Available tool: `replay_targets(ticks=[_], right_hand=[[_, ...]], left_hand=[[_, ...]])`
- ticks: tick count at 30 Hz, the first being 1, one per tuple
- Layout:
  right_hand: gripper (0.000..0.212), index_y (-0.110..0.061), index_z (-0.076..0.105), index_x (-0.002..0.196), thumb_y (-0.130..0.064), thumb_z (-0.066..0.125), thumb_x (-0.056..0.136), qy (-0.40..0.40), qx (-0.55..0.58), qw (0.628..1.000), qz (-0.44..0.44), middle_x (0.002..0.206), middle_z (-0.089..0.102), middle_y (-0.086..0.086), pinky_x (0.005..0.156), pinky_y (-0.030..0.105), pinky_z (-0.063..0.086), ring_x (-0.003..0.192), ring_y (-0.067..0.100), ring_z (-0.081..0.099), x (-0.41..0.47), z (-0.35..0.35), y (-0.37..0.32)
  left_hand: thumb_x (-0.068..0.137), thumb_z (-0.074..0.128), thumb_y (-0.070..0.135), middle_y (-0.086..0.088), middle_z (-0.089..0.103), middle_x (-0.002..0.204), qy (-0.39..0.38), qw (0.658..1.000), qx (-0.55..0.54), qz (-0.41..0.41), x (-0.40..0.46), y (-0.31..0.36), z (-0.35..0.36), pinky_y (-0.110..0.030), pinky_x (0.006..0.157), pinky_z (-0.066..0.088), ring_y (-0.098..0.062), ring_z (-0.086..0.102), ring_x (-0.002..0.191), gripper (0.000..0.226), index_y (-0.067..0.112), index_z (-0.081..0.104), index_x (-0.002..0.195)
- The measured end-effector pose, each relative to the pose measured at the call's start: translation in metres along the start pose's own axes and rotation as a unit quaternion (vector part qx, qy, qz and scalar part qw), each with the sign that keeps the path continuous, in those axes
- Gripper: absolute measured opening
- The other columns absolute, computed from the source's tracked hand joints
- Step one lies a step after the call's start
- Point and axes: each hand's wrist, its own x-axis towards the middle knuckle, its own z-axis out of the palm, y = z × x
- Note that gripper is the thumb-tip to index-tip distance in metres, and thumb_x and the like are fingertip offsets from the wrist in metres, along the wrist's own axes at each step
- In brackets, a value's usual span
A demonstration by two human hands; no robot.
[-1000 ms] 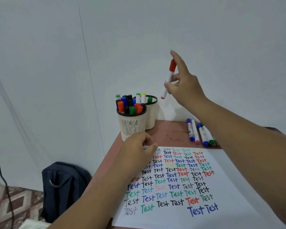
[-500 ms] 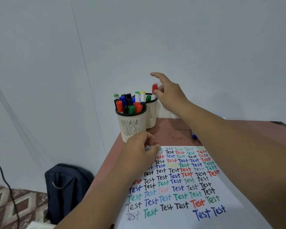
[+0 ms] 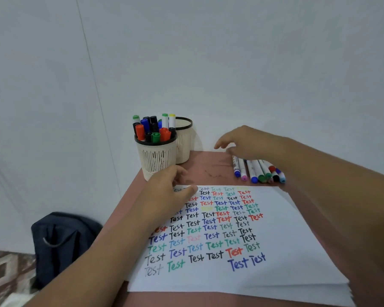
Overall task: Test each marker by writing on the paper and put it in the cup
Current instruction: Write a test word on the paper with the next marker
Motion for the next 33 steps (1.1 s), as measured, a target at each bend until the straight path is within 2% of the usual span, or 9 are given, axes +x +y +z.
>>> replay_targets(ticks=[6,8,14,16,18,21,25,30,33], right_hand=[[0.030,-0.036,0.068,0.131,-0.034,0.062,0.102,-0.101,-0.097,0.990,0.019,0.134,0.061,-0.008,0.099,0.034,0.046,0.110,0.013,0.055,-0.023,0.009,0.000],[0.032,-0.033,0.067,0.133,-0.034,0.064,0.100,-0.122,-0.126,0.984,0.035,0.130,0.062,-0.004,0.095,0.034,0.047,0.107,0.015,0.056,-0.028,0.011,-0.002],[0.036,-0.024,0.063,0.139,-0.025,0.060,0.104,-0.163,-0.139,0.972,0.093,0.139,0.058,0.003,0.106,0.037,0.046,0.118,0.023,0.057,-0.026,0.014,-0.017],[0.027,-0.021,0.070,0.129,-0.022,0.058,0.104,-0.126,-0.105,0.984,0.066,0.124,0.068,0.000,0.089,0.025,0.051,0.097,0.014,0.058,-0.028,0.019,-0.013],[0.024,-0.021,0.072,0.118,-0.020,0.052,0.105,-0.061,-0.087,0.994,0.024,0.102,0.069,-0.008,0.067,0.016,0.041,0.076,0.004,0.055,-0.032,0.023,-0.009],[0.024,-0.023,0.070,0.118,-0.023,0.048,0.107,0.043,-0.034,0.998,-0.005,0.110,0.070,-0.006,0.077,0.024,0.042,0.088,0.007,0.060,-0.037,0.025,-0.008],[0.018,-0.019,0.069,0.113,-0.021,0.053,0.107,0.195,0.172,0.965,-0.047,0.105,0.074,-0.004,0.091,0.031,0.054,0.100,0.013,0.068,-0.045,0.019,-0.027],[0.015,-0.018,0.069,0.102,-0.016,0.055,0.106,0.263,0.323,0.906,-0.078,0.096,0.077,0.003,0.085,0.047,0.061,0.088,0.023,0.074,-0.062,0.020,-0.056],[0.017,-0.022,0.068,0.096,-0.017,0.056,0.106,0.263,0.386,0.881,-0.075,0.095,0.077,0.005,0.082,0.045,0.063,0.085,0.019,0.076,-0.071,0.023,-0.070]], left_hand=[[0.080,0.070,0.064,0.021,0.058,0.103,-0.011,1.000,-0.003,0.008,-0.004,0.006,-0.003,-0.012,0.065,0.037,0.006,0.053,0.092,0.048,0.039,0.057,0.119],[0.078,0.070,0.067,0.020,0.059,0.103,-0.012,1.000,-0.007,0.008,-0.004,0.005,-0.003,-0.014,0.067,0.038,0.005,0.054,0.093,0.052,0.038,0.058,0.119],[0.079,0.069,0.067,0.020,0.058,0.105,-0.012,1.000,-0.009,0.007,-0.004,0.004,-0.003,-0.014,0.068,0.038,0.005,0.053,0.094,0.051,0.038,0.057,0.119],[0.079,0.070,0.066,0.020,0.058,0.105,-0.012,1.000,-0.011,0.010,-0.004,0.003,-0.002,-0.015,0.068,0.038,0.005,0.053,0.094,0.050,0.038,0.058,0.119],[0.079,0.071,0.065,0.020,0.057,0.106,-0.010,1.000,-0.005,0.013,-0.003,0.001,-0.001,-0.015,0.069,0.038,0.005,0.052,0.095,0.049,0.038,0.058,0.118],[0.080,0.072,0.062,0.018,0.056,0.111,-0.002,1.000,0.013,0.023,-0.001,-0.003,0.001,-0.013,0.073,0.038,0.006,0.050,0.099,0.048,0.037,0.058,0.119],[0.084,0.069,0.060,0.018,0.052,0.122,0.006,0.998,0.046,0.039,0.001,-0.005,0.003,-0.025,0.089,0.047,0.001,0.048,0.108,0.052,0.037,0.054,0.128],[0.089,0.065,0.057,0.023,0.039,0.126,0.009,0.996,0.035,0.076,0.000,-0.006,0.005,-0.029,0.101,0.043,-0.001,0.041,0.119,0.061,0.034,0.043,0.141],[0.093,0.059,0.055,0.025,0.041,0.130,0.008,0.994,-0.004,0.108,-0.002,-0.004,0.005,-0.022,0.100,0.039,0.003,0.042,0.120,0.061,0.033,0.040,0.146]])
